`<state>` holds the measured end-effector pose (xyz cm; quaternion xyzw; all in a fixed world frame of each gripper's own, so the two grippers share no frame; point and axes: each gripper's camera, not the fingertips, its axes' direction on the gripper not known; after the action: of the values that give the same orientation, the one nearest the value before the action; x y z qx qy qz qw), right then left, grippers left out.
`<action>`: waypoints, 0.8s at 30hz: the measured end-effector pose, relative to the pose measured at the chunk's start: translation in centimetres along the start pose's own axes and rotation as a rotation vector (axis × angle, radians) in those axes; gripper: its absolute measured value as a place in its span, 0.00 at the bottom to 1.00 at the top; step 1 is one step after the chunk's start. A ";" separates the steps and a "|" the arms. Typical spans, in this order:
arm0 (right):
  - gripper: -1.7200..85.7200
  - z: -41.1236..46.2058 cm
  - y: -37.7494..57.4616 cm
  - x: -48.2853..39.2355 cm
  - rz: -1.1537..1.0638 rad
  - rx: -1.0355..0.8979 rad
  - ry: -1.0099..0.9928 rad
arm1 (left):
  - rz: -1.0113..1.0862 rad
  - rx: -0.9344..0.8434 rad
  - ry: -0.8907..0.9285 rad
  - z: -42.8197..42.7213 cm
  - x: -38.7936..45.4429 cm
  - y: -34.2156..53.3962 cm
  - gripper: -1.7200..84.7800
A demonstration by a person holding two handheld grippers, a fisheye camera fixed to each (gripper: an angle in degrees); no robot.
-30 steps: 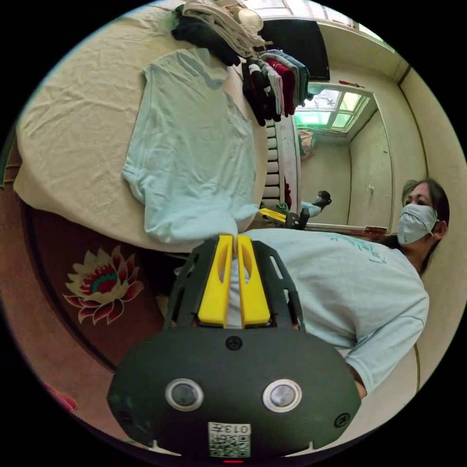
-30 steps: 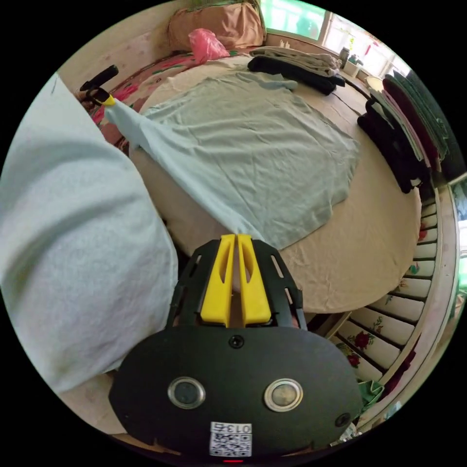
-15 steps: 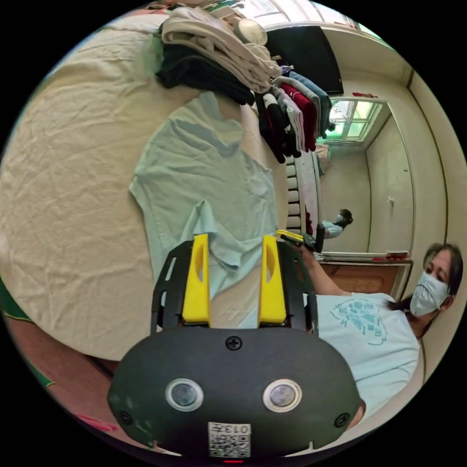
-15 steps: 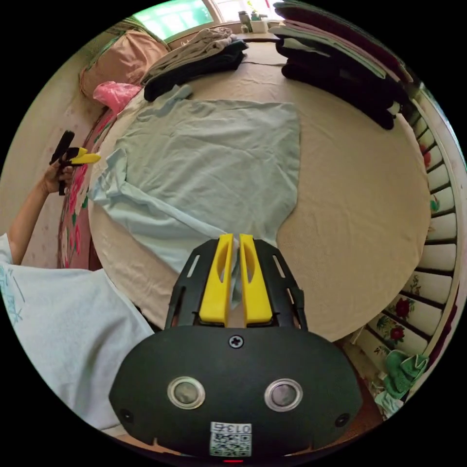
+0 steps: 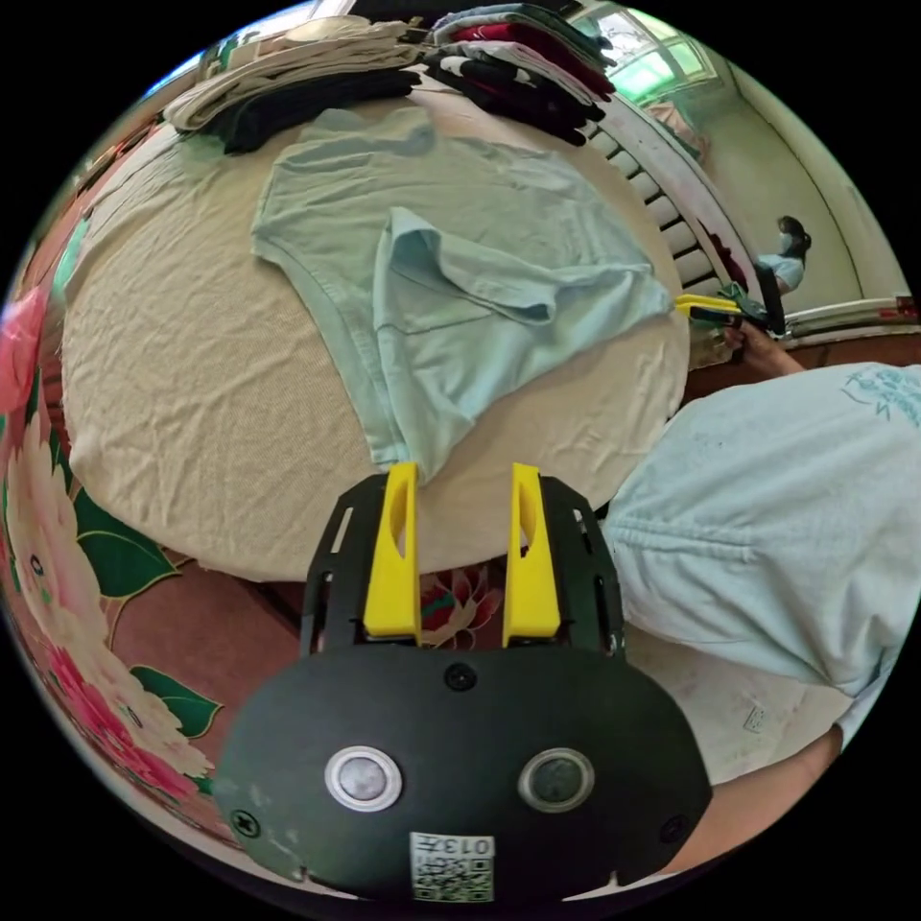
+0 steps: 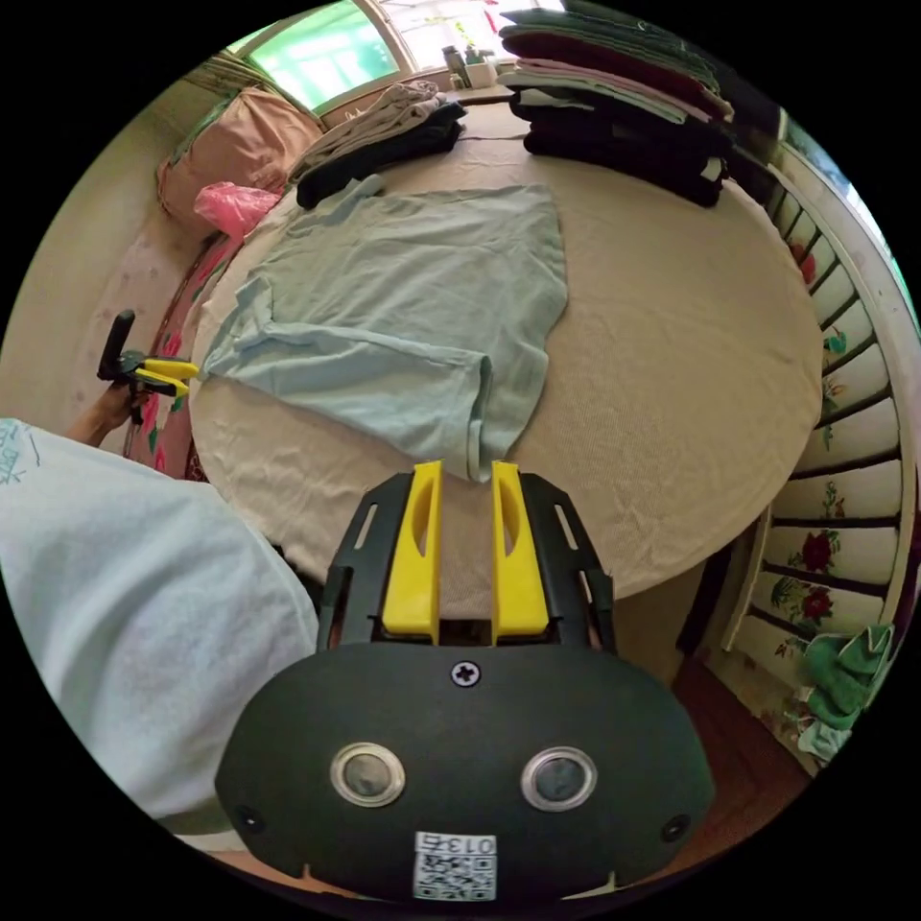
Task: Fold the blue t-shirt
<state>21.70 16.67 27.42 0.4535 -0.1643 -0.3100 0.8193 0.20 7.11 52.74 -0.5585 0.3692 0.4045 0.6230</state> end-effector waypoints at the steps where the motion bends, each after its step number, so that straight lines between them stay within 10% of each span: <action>1: 0.12 0.1 -0.1 -0.2 -0.012 -0.004 0.005 | 0.010 -0.009 -0.011 -0.1 0.4 -0.4 0.17; 24: 0.03 2.6 -1.5 -1.0 -0.175 -0.155 0.064 | 0.273 -0.219 -0.199 -5.3 5.8 -8.5 0.02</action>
<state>18.95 15.08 27.55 0.4110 -0.0733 -0.3775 0.8266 10.26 1.97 50.27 -0.5250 0.3317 0.5763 0.5313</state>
